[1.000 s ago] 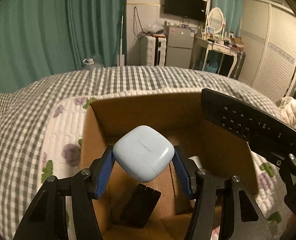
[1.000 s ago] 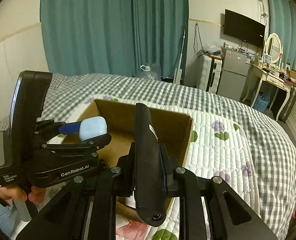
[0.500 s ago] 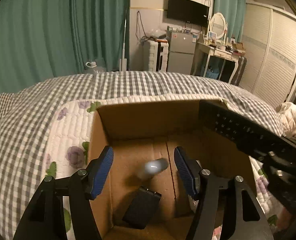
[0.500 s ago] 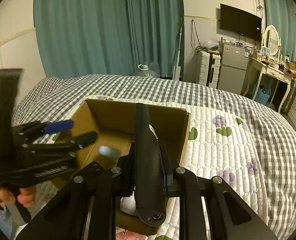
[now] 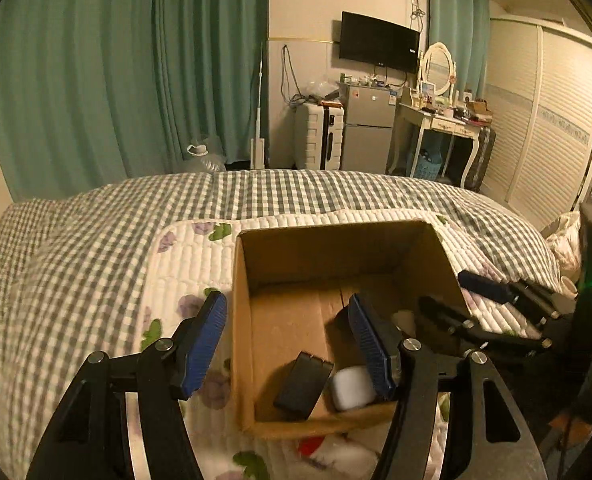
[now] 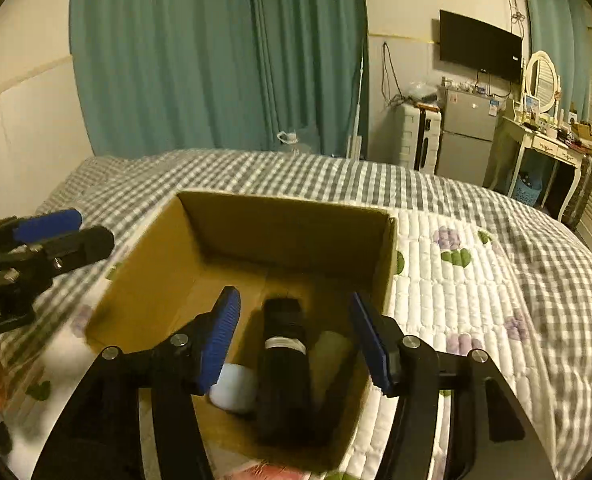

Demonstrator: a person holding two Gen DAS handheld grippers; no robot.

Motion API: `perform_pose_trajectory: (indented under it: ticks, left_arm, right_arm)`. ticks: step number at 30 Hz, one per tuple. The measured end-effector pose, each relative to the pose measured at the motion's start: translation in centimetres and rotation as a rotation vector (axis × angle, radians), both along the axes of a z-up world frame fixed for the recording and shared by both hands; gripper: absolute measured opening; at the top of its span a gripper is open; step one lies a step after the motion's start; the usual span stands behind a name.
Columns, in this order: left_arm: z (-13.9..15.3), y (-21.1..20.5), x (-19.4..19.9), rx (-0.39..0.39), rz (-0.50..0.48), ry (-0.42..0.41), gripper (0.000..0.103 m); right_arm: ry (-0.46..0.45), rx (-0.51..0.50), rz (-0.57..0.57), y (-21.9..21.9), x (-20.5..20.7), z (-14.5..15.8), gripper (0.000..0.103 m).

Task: Organize rigid objects
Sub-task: 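Release the black cylinder into the box with the right gripper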

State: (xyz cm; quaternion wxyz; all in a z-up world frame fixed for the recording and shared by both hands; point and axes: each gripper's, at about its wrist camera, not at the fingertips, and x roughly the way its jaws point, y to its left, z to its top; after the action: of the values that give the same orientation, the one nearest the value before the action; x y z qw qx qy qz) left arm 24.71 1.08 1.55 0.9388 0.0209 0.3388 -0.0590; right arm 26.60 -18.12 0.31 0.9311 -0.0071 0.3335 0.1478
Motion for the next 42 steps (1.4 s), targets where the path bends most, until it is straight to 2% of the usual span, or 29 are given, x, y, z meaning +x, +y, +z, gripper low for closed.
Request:
perform_pose_trajectory:
  ticks: [7,9,12,15,21,28,31,34,39,42]
  left_arm:
    - [2.1,0.4,-4.7,0.0,-0.005,-0.038,0.073]
    - [2.5,0.6,-6.3,-0.009,-0.008,-0.044,0.078]
    - [2.5,1.0,-8.2,-0.007,0.0,-0.051,0.079]
    - [1.7,1.6,-9.4,-0.007,0.039,-0.053,0.083]
    - [-2.1,3.2,-9.8,-0.076,0.105,-0.018,0.083]
    - [-8.8,3.6,-9.3,-0.065,0.13,0.074,0.083]
    - [-11.2,3.7,-9.0,-0.05,0.132,0.117,0.083]
    - [-12.3,3.7,-9.2,-0.046,0.137,0.147,0.083]
    - [-12.8,3.3,-9.6,-0.013,0.127,0.148,0.083]
    - [-13.2,3.0,-9.8,0.007,0.128,0.157,0.083]
  right_arm:
    - [-0.035,-0.047,-0.005,-0.8,-5.2,4.5,0.075]
    - [-0.034,-0.053,0.0,-0.9,-6.5,5.2,0.08]
    - [-0.038,-0.069,-0.006,-0.6,-8.8,6.0,0.092]
    - [-0.026,-0.074,-0.009,-0.4,-10.1,5.7,0.098]
    - [0.089,-0.052,-0.031,0.7,-10.3,0.9,0.098]
    - [0.239,-0.112,0.011,2.1,-10.0,-7.5,0.098]
    - [0.273,-0.151,0.018,2.8,-10.0,-9.7,0.098]
    - [0.318,-0.146,0.042,3.3,-9.9,-11.1,0.098]
    - [0.382,-0.189,0.055,4.0,-9.9,-12.9,0.097]
    - [0.401,-0.211,0.046,4.0,-9.8,-13.5,0.082]
